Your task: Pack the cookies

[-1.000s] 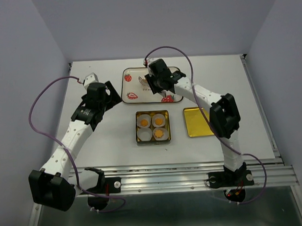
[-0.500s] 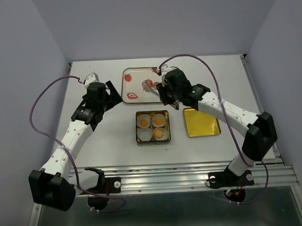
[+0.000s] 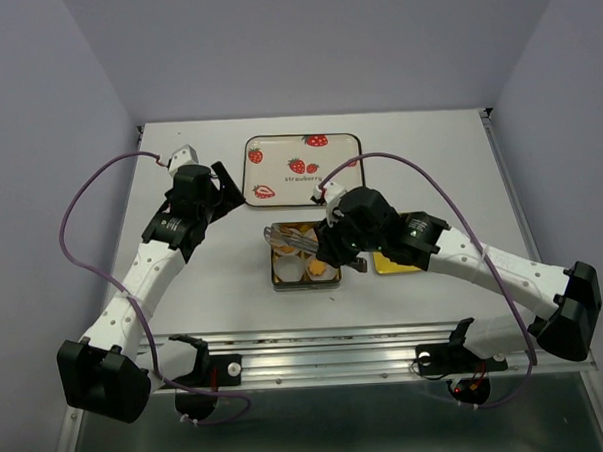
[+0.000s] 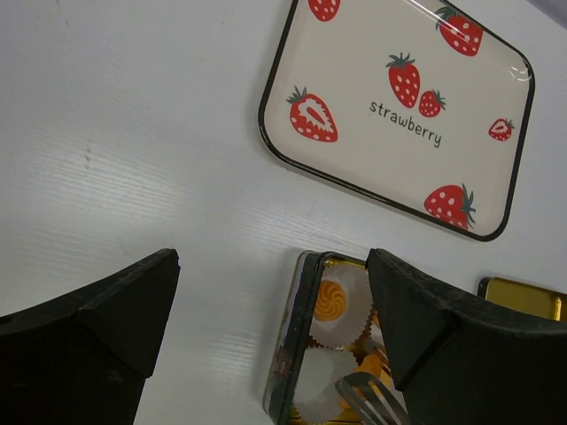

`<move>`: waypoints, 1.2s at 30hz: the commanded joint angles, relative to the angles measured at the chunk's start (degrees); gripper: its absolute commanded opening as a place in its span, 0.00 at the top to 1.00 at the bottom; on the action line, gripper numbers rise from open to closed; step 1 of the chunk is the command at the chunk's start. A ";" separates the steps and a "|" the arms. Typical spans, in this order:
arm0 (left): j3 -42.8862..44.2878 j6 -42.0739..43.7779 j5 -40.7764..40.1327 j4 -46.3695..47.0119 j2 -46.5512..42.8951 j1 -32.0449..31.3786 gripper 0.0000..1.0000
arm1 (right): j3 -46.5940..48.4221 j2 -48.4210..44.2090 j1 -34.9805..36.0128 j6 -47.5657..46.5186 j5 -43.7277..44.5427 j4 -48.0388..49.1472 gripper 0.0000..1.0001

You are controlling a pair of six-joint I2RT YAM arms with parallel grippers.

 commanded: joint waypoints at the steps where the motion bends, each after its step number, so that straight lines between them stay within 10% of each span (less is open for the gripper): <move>1: -0.41 0.52 0.10 1.29 -2.13 -0.59 0.01 | -0.95 -1.70 1.34 1.67 -0.76 -2.29 0.63; 36: -0.77 0.17 -1.48 0.85 -1.43 -0.85 0.01 | -1.04 5.85 4.16 0.09 1.77 -4.76 0.59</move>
